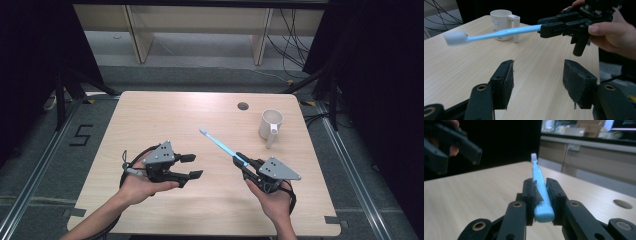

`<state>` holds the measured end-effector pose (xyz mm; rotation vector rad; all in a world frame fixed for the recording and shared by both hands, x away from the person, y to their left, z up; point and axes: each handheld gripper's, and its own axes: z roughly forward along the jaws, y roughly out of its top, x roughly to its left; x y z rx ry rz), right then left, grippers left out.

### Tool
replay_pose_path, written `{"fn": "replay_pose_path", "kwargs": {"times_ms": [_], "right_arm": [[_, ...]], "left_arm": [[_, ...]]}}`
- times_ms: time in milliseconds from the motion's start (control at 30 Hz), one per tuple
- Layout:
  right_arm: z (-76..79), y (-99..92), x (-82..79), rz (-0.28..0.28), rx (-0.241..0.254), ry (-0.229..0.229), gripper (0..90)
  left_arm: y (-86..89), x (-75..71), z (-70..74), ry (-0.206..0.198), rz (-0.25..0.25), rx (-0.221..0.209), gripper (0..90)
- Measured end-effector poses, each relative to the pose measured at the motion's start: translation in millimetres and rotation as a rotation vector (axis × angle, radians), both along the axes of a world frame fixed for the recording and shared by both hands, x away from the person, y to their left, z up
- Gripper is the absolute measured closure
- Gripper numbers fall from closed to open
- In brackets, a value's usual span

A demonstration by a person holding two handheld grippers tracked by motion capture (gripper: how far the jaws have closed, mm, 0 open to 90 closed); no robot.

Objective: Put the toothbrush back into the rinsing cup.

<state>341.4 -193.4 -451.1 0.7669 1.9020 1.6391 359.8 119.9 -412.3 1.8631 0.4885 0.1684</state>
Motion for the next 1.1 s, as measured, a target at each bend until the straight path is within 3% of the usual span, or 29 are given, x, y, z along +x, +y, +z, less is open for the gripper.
{"fn": "replay_pose_path", "kwargs": {"times_ms": [67,100,133,167,267,367,400,433,567,600,667,733,833,1100], "right_arm": [[4.7,-0.1,1.3,-0.023,0.011,-0.050,78.8],[7.2,0.9,-0.2,-0.051,0.017,-0.049,78.8],[9.9,1.2,0.9,-0.058,0.015,-0.084,78.8],[12.2,2.8,-1.0,-0.074,0.035,-0.067,78.8],[20.0,6.3,-1.2,-0.104,0.054,-0.095,78.8],[27.9,9.6,-0.1,-0.128,0.091,-0.140,78.8],[30.4,8.5,0.2,-0.140,0.071,-0.160,78.8],[31.7,11.5,-0.5,-0.144,0.108,-0.157,78.8],[38.8,15.3,1.4,-0.143,0.097,-0.209,78.8],[40.1,17.1,0.7,-0.144,0.104,-0.208,78.8],[42.8,19.7,1.9,-0.149,0.100,-0.250,78.8],[44.8,21.8,-0.1,-0.137,0.104,-0.234,78.9],[45.5,22.7,-0.4,-0.140,0.094,-0.257,78.8],[45.3,23.8,-1.5,-0.131,0.089,-0.262,78.8]], "left_arm": [[-1.8,4.8,-3.2,0.041,0.015,-0.048,41.4],[-2.7,8.3,-4.1,0.062,0.022,-0.078,41.4],[-3.8,12.0,-4.6,0.082,0.032,-0.111,41.5],[-4.9,16.0,-4.6,0.100,0.044,-0.145,41.6],[-7.7,28.2,-2.9,0.142,0.072,-0.236,41.9],[-11.8,36.0,1.6,0.149,0.089,-0.278,42.1],[-13.0,37.8,3.5,0.158,0.093,-0.300,42.1],[-14.1,39.9,5.6,0.165,0.096,-0.319,42.1],[-19.3,46.4,14.2,0.172,0.102,-0.387,42.1],[-20.5,47.5,16.4,0.175,0.102,-0.396,42.1],[-23.4,49.5,20.2,0.177,0.097,-0.424,42.0],[-25.7,51.3,23.6,0.183,0.096,-0.440,41.7],[-28.6,53.3,27.7,0.193,0.091,-0.466,41.4],[-30.2,57.9,35.6,0.194,0.100,-0.494,40.8]]}}
